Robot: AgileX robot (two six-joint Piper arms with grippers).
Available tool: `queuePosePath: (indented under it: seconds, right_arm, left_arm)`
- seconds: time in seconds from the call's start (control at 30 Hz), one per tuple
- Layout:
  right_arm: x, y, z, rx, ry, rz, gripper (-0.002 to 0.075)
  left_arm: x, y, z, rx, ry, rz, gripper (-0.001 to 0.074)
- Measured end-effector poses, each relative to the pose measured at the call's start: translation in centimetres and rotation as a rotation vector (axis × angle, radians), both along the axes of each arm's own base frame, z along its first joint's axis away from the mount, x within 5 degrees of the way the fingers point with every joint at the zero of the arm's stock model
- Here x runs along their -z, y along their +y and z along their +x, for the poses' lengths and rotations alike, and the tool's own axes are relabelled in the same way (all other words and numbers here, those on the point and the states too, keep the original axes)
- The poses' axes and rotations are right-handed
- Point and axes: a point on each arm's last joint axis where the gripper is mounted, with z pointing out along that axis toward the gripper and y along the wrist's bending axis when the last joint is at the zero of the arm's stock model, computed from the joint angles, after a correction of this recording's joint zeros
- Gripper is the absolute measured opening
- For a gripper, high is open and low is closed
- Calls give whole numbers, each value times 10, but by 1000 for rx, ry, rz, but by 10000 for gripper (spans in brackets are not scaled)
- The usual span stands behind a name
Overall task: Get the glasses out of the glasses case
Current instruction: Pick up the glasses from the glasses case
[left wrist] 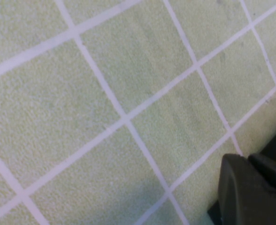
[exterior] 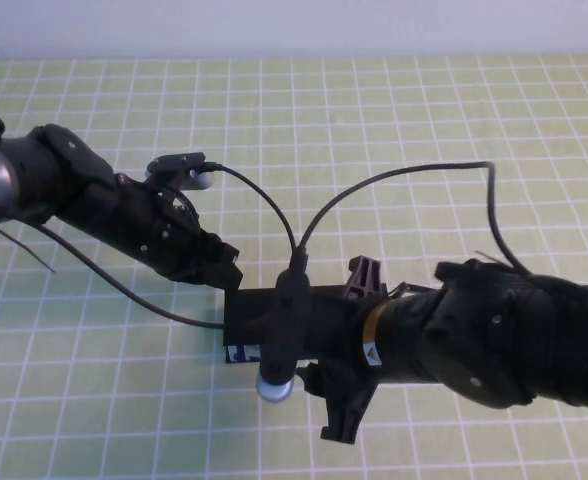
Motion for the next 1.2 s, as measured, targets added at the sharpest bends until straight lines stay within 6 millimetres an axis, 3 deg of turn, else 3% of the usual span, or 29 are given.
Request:
queuePosePath:
  seconds: [0.23, 0.53, 1.0, 1.2]
  right_arm:
    - [17, 5, 11, -52, -58, -44, 307]
    - [20, 7, 34, -23, -79, -49, 307]
    - [32, 11, 41, -45, -78, -106, 302]
    - [34, 9, 45, -46, -91, -108, 218]
  left_arm:
    - [2, 0, 0, 0, 4, 1, -4]
    - [2, 0, 0, 0, 4, 1, -4]
    - [2, 0, 1, -4, -2, 3, -4]
    - [2, 0, 1, -4, -2, 3, -4]
